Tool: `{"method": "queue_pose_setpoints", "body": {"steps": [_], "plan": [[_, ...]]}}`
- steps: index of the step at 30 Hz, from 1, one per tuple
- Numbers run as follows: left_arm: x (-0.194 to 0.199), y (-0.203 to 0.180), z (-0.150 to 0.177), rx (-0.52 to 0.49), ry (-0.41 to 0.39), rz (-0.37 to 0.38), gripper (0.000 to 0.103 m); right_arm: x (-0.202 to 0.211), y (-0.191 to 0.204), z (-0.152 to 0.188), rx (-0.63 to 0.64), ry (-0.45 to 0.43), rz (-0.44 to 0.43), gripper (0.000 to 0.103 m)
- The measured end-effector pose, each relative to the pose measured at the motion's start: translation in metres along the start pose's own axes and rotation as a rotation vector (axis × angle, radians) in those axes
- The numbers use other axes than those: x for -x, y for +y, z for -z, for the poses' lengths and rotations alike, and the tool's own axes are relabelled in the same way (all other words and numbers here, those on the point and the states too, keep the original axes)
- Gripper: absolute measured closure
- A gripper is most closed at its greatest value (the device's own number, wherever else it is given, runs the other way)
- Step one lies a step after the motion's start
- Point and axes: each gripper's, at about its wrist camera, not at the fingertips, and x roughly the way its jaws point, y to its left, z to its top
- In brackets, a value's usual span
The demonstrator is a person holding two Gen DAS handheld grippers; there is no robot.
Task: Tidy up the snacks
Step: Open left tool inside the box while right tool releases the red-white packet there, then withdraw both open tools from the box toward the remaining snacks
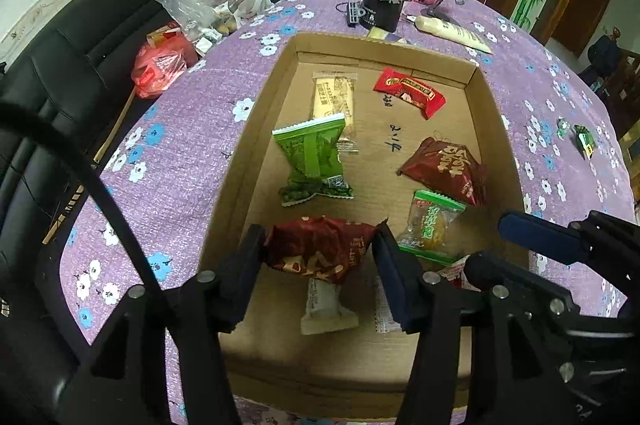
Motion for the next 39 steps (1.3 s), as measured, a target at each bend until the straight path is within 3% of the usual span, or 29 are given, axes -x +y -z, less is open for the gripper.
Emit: {"method": "queue_pose_setpoints", "body": {"steps": [19,24,28,34,39], "plan": [[0.039,-0.046,0.008,-0.01,-0.096,0.044,0.045,0.047,-0.02,0.023,-0.026,-0.048,-0.01,0.063],[0.046,-0.081,0.013,-0.057,-0.097,0.075,0.044,0.068,-0.043,0.045,-0.07,-0.063,0.0,0.053],[0.041,-0.121,0.01,-0.126,-0.083,0.093,0.041,0.079,-0.076,0.07,-0.135,-0.054,0.041,0.051],[0.013,-0.183,-0.011,-0.207,-0.025,0.107,0.04,0.097,-0.164,0.108,-0.308,-0.042,0.198,0.045],[-0.012,-0.234,-0.04,-0.302,-0.027,0.093,0.04,0.127,-0.244,0.113,-0.437,-0.11,0.32,0.041]]}}
